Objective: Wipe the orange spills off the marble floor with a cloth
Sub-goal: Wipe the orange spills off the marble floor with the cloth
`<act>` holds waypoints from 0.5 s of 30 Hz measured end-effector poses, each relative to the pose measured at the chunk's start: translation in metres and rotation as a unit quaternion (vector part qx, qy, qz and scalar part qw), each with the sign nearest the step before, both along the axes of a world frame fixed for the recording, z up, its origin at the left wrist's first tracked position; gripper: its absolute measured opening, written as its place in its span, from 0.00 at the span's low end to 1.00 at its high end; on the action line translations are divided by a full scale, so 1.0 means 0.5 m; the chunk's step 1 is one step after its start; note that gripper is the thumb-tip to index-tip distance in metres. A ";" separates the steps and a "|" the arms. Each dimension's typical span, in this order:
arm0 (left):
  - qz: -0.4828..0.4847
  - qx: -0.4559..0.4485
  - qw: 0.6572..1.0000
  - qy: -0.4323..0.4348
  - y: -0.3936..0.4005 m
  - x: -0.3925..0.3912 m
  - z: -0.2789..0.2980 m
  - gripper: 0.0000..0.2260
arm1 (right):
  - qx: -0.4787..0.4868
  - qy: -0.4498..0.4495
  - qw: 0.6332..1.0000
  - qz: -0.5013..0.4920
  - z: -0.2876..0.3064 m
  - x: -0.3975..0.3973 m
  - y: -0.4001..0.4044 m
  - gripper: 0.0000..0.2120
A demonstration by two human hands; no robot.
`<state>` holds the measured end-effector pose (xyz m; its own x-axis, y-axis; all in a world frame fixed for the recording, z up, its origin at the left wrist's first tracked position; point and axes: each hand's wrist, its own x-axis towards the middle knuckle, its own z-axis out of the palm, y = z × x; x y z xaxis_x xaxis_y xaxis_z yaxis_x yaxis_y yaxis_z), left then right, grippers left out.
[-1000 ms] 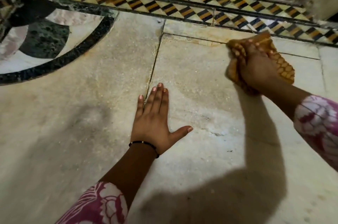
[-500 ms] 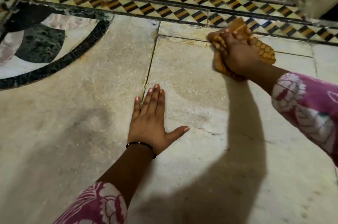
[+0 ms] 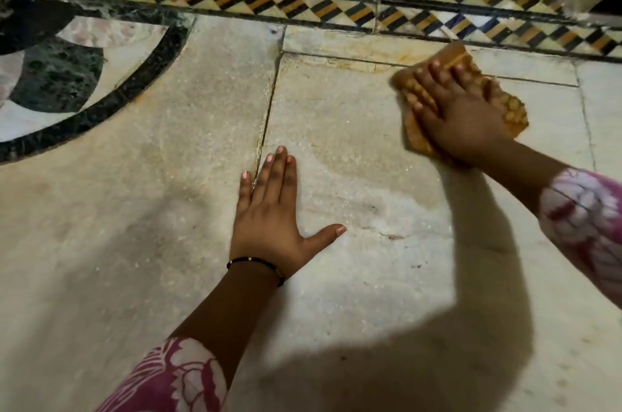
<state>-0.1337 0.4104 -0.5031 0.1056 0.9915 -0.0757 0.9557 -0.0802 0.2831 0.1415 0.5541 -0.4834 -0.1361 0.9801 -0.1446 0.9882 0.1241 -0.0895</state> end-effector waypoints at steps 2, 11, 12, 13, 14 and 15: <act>0.012 0.004 1.000 -0.007 -0.004 0.002 0.003 0.51 | -0.007 0.003 1.000 -0.004 0.000 -0.071 0.058 0.29; 0.028 0.022 0.999 0.013 -0.006 0.003 0.005 0.53 | -0.021 0.017 0.969 0.247 0.005 -0.161 -0.138 0.30; 0.027 0.024 0.999 0.013 -0.005 0.002 0.003 0.53 | -0.019 0.020 0.976 0.216 0.005 -0.115 -0.158 0.30; 0.029 0.025 0.999 0.012 -0.005 0.001 0.002 0.54 | -0.021 0.015 0.984 0.174 0.006 -0.071 -0.163 0.31; 0.029 0.028 0.999 0.011 -0.004 0.002 0.004 0.54 | -0.023 0.007 0.991 0.134 0.010 -0.033 -0.155 0.32; 0.028 0.031 0.999 0.010 -0.003 0.002 0.004 0.54 | -0.027 -0.001 0.995 0.099 0.013 -0.008 -0.132 0.32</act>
<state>-0.1329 0.4087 -0.5009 0.0494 0.9987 -0.0157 0.9644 -0.0436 0.2608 0.1375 0.4879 -0.4771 -0.3260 0.9246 -0.1971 0.9448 0.3118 -0.1002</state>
